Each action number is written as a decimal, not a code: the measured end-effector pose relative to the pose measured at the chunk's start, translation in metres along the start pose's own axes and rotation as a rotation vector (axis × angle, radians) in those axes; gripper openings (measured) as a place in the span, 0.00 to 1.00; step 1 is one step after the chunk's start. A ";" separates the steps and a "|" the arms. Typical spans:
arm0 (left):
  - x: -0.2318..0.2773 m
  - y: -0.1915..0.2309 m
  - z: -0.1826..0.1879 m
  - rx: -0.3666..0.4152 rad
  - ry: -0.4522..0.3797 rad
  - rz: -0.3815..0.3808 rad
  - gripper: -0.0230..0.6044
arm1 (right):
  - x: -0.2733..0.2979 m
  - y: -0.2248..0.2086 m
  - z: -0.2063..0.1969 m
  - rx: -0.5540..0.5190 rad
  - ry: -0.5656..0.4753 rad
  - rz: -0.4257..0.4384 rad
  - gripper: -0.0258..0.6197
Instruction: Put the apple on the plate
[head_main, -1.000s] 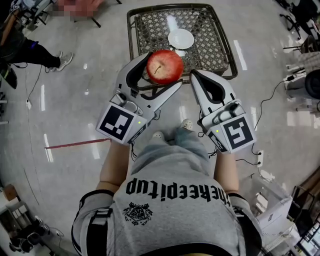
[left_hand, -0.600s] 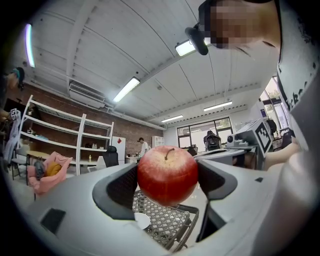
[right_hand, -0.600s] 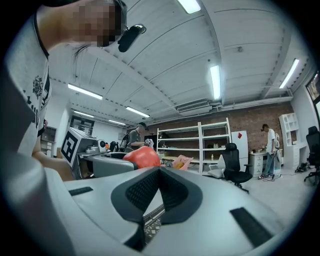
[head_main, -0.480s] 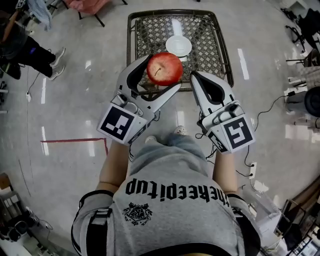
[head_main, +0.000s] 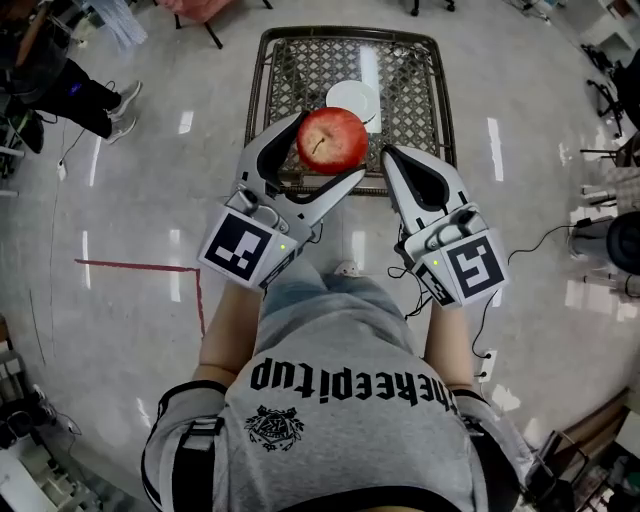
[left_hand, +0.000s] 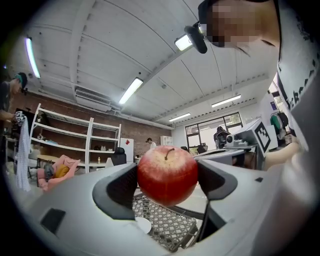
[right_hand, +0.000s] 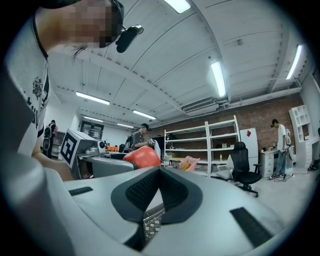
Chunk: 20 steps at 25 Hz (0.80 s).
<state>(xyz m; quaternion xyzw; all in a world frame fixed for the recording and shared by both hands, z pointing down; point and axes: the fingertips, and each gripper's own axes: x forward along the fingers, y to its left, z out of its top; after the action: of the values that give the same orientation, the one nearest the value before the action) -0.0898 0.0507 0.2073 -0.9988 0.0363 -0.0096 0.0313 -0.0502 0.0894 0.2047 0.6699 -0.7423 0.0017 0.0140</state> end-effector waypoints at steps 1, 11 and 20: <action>0.001 -0.002 -0.002 -0.001 0.016 0.004 0.68 | -0.001 -0.002 0.000 0.004 -0.003 0.004 0.04; 0.014 -0.003 -0.020 -0.024 0.063 0.001 0.68 | 0.003 -0.019 -0.017 0.036 0.005 0.004 0.04; 0.050 0.008 -0.025 -0.032 0.082 -0.029 0.68 | 0.018 -0.053 -0.020 0.053 0.019 -0.010 0.04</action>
<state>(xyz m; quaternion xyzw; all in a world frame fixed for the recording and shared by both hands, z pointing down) -0.0407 0.0377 0.2324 -0.9984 0.0231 -0.0506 0.0138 0.0010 0.0660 0.2245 0.6737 -0.7385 0.0276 0.0035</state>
